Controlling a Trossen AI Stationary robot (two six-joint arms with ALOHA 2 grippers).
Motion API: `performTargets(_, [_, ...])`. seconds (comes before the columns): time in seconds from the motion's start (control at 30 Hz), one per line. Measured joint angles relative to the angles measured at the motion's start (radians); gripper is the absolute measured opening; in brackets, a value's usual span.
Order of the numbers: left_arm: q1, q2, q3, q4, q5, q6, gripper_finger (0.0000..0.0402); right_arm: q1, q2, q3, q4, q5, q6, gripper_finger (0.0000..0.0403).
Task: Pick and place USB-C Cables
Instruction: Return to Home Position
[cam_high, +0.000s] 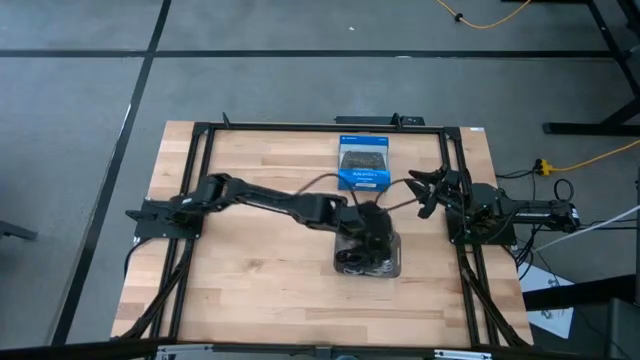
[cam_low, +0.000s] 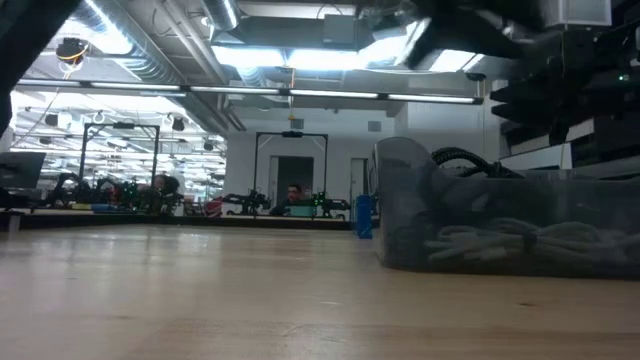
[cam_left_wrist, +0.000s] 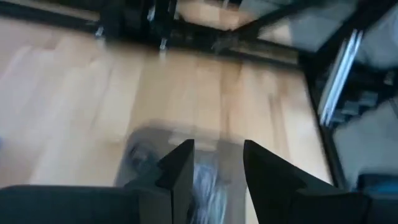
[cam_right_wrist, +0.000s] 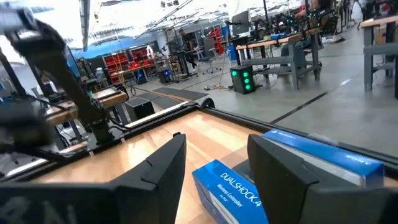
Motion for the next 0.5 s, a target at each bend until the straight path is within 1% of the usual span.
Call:
performTargets(0.03, [0.002,-0.028,-0.002,-0.06,-0.001,0.026,0.013,0.0,0.0,0.0,0.0,0.0,-0.021,0.0177])
performTargets(0.17, [0.008,-0.124,-0.005,-0.16,-0.019,0.136,0.013,0.0,0.0,0.0,0.001,0.001,-0.062,0.0177])
performTargets(0.3, [0.008,-0.196,-0.001,-0.178,-0.033,0.15,0.013,0.0,-0.001,0.0,0.003,0.002,-0.078,0.0177])
performTargets(0.33, [0.008,-0.201,-0.002,-0.18,-0.032,0.141,0.013,0.0,0.0,0.0,0.01,0.01,-0.086,0.0177])
performTargets(0.37, [0.006,-0.206,-0.002,-0.198,-0.021,0.099,0.013,0.0,0.0,0.0,0.02,0.024,-0.091,0.0177])
performTargets(0.4, [0.004,-0.216,-0.003,-0.245,0.008,0.096,0.013,0.0,-0.002,0.0,0.021,0.027,-0.087,0.0177])
performTargets(0.47, [0.013,-0.248,-0.004,-0.423,0.092,0.181,0.013,0.0,-0.003,0.0,0.012,0.026,-0.021,0.0177])
performTargets(0.5, [0.017,-0.265,-0.003,-0.527,0.092,0.183,0.013,0.0,-0.005,0.0,0.007,0.024,-0.012,0.0177])
